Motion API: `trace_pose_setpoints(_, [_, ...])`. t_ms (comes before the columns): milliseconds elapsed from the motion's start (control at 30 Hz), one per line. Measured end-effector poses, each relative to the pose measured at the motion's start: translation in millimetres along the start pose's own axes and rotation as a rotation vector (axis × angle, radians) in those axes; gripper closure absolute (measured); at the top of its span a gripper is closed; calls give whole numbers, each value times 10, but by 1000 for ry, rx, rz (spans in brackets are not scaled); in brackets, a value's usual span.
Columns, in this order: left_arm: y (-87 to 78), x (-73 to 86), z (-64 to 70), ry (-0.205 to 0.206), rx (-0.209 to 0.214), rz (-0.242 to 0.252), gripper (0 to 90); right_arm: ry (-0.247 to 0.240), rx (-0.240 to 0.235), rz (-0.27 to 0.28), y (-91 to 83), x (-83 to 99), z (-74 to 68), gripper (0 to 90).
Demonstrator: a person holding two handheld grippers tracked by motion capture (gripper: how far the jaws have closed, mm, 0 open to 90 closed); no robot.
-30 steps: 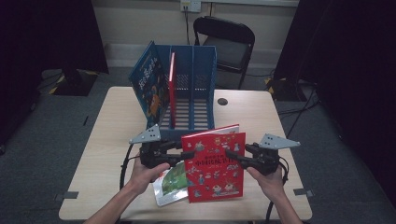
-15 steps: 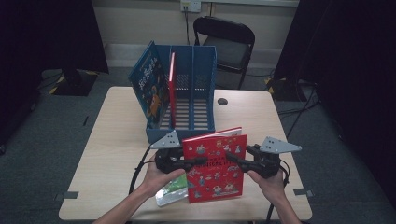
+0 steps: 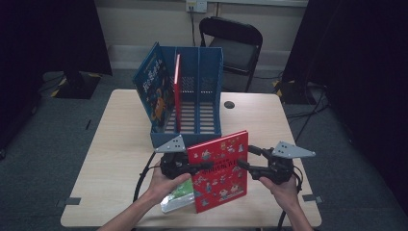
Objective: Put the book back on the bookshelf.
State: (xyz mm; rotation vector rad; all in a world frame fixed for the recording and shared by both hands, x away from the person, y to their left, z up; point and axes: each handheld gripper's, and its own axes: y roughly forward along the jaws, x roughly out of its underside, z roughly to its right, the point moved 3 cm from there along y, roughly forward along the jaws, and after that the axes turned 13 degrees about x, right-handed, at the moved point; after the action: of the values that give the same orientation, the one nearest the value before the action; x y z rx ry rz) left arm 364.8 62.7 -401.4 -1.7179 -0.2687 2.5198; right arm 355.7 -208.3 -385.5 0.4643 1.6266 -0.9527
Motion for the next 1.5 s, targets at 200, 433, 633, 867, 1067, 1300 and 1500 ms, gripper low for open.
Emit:
trace_pose_setpoints(200, [16, -6, 1, -22, 18, 12, 792, 26, -26, -57, 157, 108, 38, 335])
trace_pose_setpoints(433, [3, -132, 78, 2, 13, 38, 783, 29, -24, -49, 111, 0, -11, 406])
trace_pose_setpoints(633, [-101, -327, 116, 59, -15, 69, 786, 3, -10, -4, 77, -269, -49, 409])
trace_pose_setpoints(867, [-307, -322, -10, 80, -103, 67, 751, -23, -10, -22, 371, -391, -126, 394])
trace_pose_setpoints(1067, [-500, -254, -78, 94, -173, 64, 730, -49, -17, -36, 619, -433, -248, 389])
trace_pose_setpoints(1300, [-613, -195, -26, 130, -204, 53, 727, -82, -26, -25, 761, -406, -407, 362])
trace_pose_setpoints(1500, [-590, -165, 52, 144, -191, 49, 720, -81, -30, -17, 707, -374, -449, 336])
